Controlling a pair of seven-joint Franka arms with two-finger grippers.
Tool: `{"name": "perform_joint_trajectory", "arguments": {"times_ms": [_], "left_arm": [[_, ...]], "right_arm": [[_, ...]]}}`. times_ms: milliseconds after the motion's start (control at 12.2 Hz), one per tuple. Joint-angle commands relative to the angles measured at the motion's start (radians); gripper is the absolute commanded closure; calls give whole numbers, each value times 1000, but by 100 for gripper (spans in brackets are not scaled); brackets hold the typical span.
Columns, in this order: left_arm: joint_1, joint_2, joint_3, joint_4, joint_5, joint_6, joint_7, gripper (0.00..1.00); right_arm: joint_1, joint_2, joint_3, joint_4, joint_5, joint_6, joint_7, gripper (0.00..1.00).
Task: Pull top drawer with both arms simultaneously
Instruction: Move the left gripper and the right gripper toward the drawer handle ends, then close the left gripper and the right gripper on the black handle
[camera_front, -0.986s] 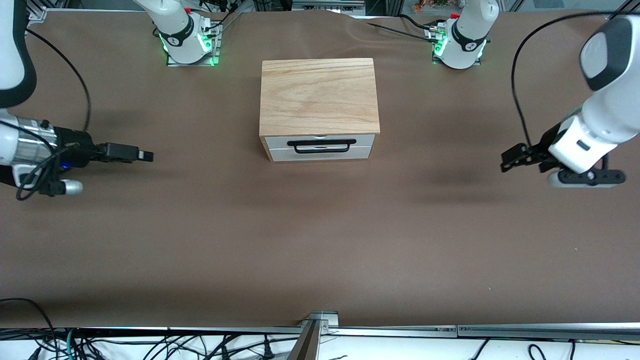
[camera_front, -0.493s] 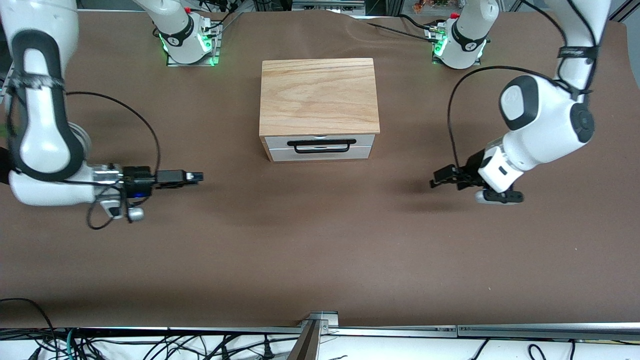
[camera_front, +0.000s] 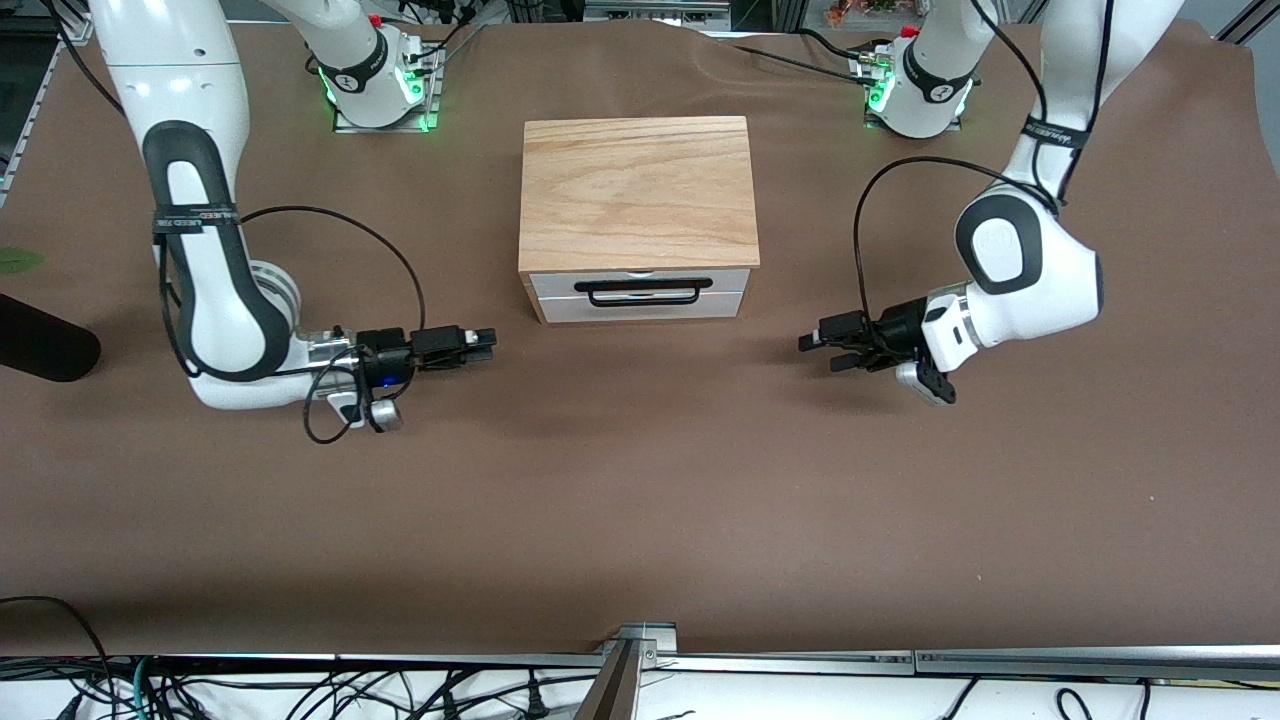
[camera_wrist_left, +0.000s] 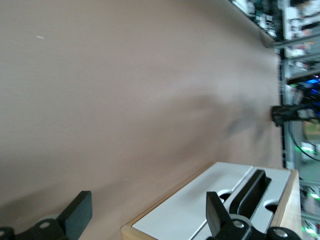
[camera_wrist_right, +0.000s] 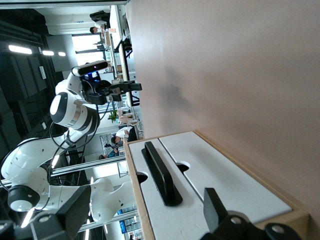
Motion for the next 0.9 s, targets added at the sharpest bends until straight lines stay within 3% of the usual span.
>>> {"name": "perform_joint_trajectory", "arguments": {"times_ms": [0, 493, 658, 822], "left_arm": [[8, 67, -14, -6, -149, -76, 244, 0], [3, 170, -143, -11, -428, -182, 515, 1], [-18, 207, -151, -11, -493, -226, 614, 8], [-18, 215, -186, -11, -505, -231, 643, 23]], "right_arm": [[39, 1, -4, -69, 96, 33, -122, 0], [120, 58, 25, -137, 315, 20, -337, 0], [125, 55, 43, -166, 319, 18, -384, 0], [125, 55, 57, -184, 319, 12, -431, 0]]}}
